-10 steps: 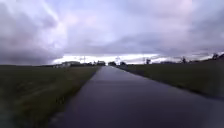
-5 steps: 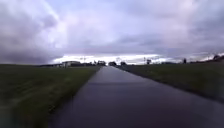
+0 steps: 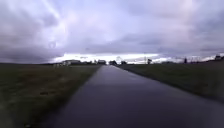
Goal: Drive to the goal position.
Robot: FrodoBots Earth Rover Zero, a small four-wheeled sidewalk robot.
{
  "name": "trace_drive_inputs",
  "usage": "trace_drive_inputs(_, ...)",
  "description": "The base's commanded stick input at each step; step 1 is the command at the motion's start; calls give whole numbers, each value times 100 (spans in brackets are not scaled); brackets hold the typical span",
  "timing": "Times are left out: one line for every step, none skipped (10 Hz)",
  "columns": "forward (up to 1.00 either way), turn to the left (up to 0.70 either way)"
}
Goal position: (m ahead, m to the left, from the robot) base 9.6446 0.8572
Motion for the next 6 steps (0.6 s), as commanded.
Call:
trace_drive_inputs(70, 27)
trace_drive_inputs(70, 27)
trace_drive_inputs(70, 27)
trace_drive_inputs(70, 27)
trace_drive_inputs(70, 0)
trace_drive_inputs(70, 0)
